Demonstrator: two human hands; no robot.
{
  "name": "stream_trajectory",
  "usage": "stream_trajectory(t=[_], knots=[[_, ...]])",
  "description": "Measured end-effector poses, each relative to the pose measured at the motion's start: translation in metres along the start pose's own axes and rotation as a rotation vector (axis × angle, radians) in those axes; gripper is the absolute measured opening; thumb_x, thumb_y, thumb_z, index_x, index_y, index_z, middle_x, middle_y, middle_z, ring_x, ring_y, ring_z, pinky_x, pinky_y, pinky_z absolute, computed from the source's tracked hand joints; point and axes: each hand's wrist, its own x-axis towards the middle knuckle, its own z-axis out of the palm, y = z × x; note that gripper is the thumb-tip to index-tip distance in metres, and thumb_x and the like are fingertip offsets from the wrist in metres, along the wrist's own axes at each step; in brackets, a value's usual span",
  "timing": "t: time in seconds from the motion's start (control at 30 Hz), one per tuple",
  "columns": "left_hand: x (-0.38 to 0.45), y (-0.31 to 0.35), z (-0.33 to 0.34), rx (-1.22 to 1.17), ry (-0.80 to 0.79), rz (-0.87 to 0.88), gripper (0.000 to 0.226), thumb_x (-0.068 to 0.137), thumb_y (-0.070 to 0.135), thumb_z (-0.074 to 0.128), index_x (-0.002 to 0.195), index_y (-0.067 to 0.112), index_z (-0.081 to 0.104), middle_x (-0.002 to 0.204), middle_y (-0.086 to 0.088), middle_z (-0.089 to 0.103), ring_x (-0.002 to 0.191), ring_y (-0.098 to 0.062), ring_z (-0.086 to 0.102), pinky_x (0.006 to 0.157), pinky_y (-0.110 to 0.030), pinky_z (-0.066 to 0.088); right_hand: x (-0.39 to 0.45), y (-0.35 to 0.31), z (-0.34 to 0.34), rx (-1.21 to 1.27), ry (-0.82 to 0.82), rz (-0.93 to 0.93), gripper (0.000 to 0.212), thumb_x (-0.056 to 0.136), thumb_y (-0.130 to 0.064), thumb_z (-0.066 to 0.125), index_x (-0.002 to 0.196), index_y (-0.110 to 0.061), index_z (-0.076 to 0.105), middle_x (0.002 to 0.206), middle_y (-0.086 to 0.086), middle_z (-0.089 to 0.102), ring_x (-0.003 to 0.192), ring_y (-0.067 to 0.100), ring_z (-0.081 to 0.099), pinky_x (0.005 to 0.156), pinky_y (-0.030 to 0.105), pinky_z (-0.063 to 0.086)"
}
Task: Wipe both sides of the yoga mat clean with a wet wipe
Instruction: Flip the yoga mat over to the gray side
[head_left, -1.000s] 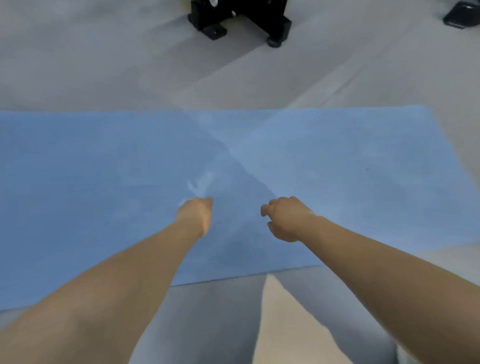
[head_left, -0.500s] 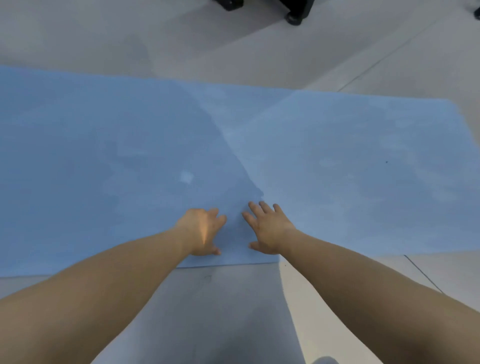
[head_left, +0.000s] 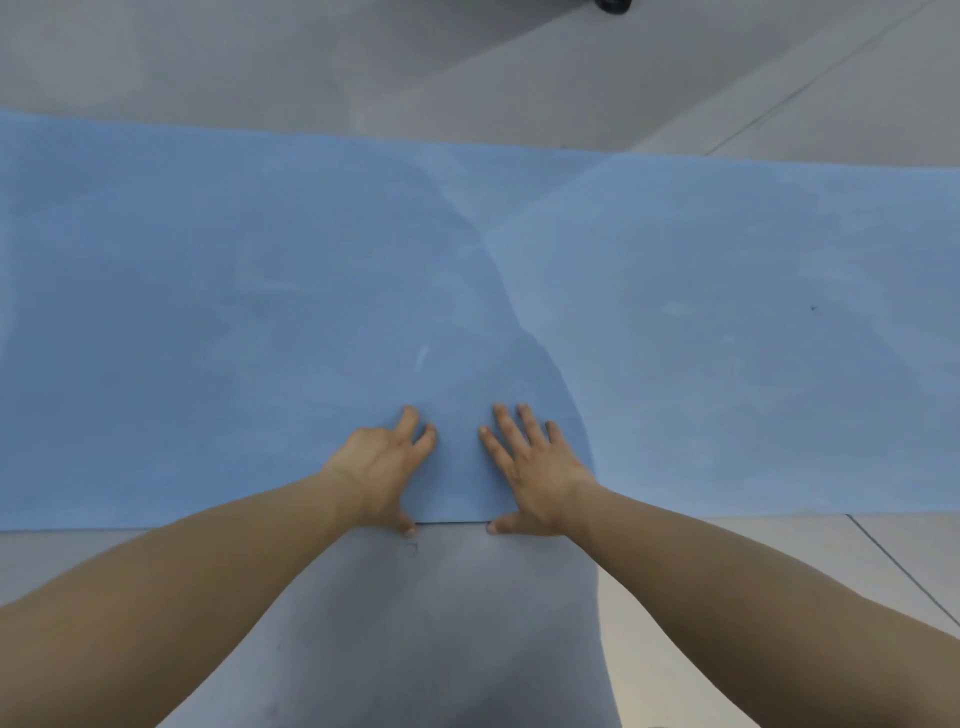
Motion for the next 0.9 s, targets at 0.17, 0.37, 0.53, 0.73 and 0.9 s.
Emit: stream_trajectory(t=[0.17, 0.37, 0.53, 0.73, 0.9], knots=[[-0.005, -0.015, -0.002, 0.001, -0.025, 0.063, 0.113, 0.069, 0.080, 0.055, 0.159, 0.028, 0.011, 0.163, -0.018, 0.005, 0.115, -0.035, 0.060, 0.099, -0.037, 0.048, 0.002, -0.002, -0.004, -0.004, 0.002, -0.016, 0.122, 0.071, -0.090, 0.033, 0.153, -0.013, -0.014, 0.157, 0.018, -0.023, 0.143, 0.047, -0.016, 0.115, 0.057, 0.010], [-0.010, -0.021, -0.011, 0.042, -0.033, 0.151, 0.091, 0.078, 0.076, 0.044, 0.154, 0.027, 0.026, 0.158, -0.016, 0.024, 0.111, -0.038, 0.061, 0.096, -0.042, 0.050, -0.004, 0.008, -0.026, 0.028, 0.003, -0.159, 0.096, 0.081, -0.077, 0.035, 0.154, -0.023, 0.006, 0.160, 0.014, 0.002, 0.142, 0.042, 0.011, 0.115, 0.054, 0.013], [-0.018, -0.021, -0.018, 0.130, 0.070, 0.323, 0.070, 0.082, 0.063, 0.026, 0.132, 0.019, 0.046, 0.133, -0.009, 0.052, 0.093, -0.036, 0.063, 0.079, -0.043, 0.052, -0.019, 0.010, -0.045, 0.036, 0.099, -0.296, 0.070, 0.085, -0.058, 0.018, 0.143, -0.021, 0.031, 0.147, 0.009, 0.035, 0.120, 0.034, 0.045, 0.104, 0.048, 0.030], [-0.031, -0.025, -0.025, 0.207, 0.274, 0.462, 0.044, 0.088, 0.048, 0.028, 0.104, 0.018, 0.056, 0.093, -0.003, 0.056, 0.068, -0.030, 0.059, 0.057, -0.038, 0.047, -0.035, 0.009, -0.044, 0.088, 0.228, -0.241, 0.059, 0.094, -0.044, 0.008, 0.135, -0.016, 0.041, 0.129, 0.007, 0.052, 0.097, 0.033, 0.056, 0.096, 0.046, 0.037], [-0.040, -0.040, -0.036, 0.223, 0.444, 0.451, 0.027, 0.089, 0.042, 0.045, 0.081, 0.020, 0.058, 0.074, 0.001, 0.054, 0.056, -0.025, 0.054, 0.047, -0.032, 0.045, -0.042, 0.021, -0.041, 0.061, 0.471, -0.240, 0.035, 0.101, -0.032, 0.030, 0.124, -0.018, 0.052, 0.108, 0.001, 0.064, 0.083, 0.028, 0.060, 0.102, 0.047, 0.040]])
